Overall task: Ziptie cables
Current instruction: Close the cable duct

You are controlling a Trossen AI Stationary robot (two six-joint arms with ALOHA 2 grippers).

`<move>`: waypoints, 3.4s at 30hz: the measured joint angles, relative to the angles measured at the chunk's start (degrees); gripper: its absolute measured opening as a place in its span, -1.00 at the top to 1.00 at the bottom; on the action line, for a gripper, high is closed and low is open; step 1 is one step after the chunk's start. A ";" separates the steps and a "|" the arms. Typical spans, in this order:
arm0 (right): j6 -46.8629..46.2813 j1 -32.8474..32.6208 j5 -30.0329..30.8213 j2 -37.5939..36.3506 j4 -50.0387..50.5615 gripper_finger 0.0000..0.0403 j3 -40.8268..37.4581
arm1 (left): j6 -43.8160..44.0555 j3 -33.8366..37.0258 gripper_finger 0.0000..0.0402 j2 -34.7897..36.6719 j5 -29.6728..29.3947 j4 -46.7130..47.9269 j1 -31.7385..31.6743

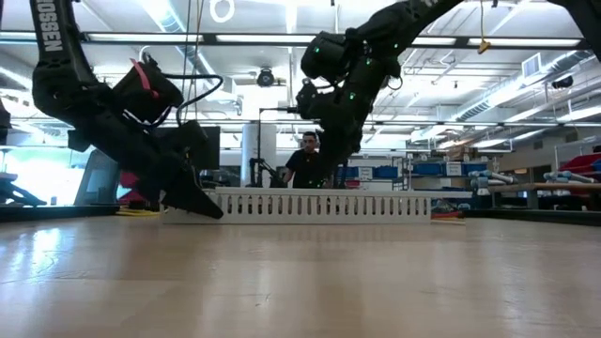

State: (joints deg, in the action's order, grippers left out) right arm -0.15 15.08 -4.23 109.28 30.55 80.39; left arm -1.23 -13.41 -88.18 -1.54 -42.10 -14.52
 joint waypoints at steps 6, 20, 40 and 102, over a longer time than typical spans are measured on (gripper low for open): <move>-0.71 0.08 -7.49 7.13 -10.65 1.00 0.31 | 0.26 -1.36 -0.32 -2.21 1.23 -0.37 0.00; 0.24 -0.34 -9.53 8.55 -20.57 1.00 -0.02 | 2.79 -1.44 -0.35 -2.54 1.20 -2.34 0.00; 0.24 0.12 -9.61 8.72 -19.31 1.00 0.01 | 3.02 -1.36 -0.54 15.76 0.85 18.96 0.00; -0.13 1.60 -0.59 -3.11 7.83 1.00 -0.58 | 6.14 11.36 -0.19 2.29 2.17 -14.95 0.06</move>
State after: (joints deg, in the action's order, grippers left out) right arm -0.27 16.69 -4.82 106.17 38.38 79.82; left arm 4.91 -2.04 -85.89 0.62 -57.06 -14.46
